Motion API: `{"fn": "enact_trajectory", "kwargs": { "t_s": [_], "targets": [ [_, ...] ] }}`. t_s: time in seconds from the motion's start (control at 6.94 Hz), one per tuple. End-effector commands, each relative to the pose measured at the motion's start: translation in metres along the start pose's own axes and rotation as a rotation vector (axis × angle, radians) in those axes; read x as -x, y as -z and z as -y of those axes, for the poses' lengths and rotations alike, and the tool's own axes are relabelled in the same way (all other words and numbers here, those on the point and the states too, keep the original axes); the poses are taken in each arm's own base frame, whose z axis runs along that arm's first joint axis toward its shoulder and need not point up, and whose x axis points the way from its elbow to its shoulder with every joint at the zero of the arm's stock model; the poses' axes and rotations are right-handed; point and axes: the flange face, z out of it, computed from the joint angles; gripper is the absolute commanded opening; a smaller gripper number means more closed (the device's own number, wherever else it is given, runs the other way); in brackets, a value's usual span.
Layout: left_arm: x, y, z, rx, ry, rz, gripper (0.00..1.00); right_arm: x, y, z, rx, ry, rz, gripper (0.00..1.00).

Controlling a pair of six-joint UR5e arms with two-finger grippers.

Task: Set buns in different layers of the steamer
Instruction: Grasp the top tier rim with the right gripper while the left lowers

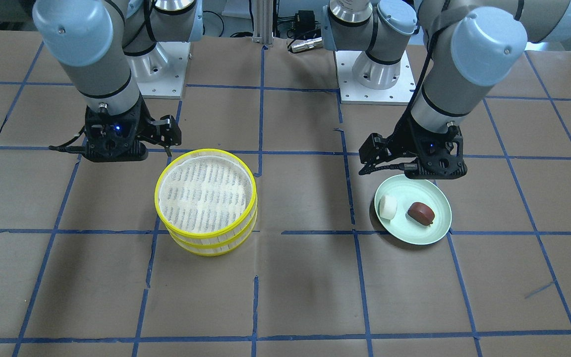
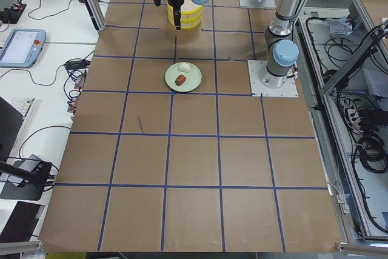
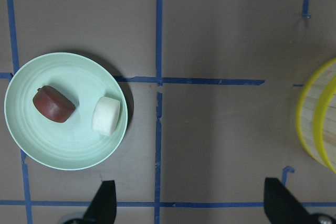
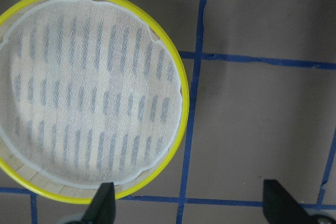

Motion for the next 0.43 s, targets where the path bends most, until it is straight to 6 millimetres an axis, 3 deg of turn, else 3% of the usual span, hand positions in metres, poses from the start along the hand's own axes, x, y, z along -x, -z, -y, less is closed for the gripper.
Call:
{"fn": "enact_trajectory", "kwargs": {
  "t_s": [0.0,0.14,0.29],
  "targets": [
    [0.035,-0.052,0.007,0.038,-0.080,0.053,0.93,0.003,-0.067,0.015,-0.038,-0.004,0.010,1.00],
    [0.042,-0.076,0.007,0.069,-0.071,0.048,0.90,0.003,-0.082,0.019,-0.014,0.000,0.010,1.00],
    [0.042,-0.099,0.003,0.089,-0.074,0.047,0.89,0.003,-0.089,0.024,-0.015,0.001,0.010,0.91]
  ]
}}
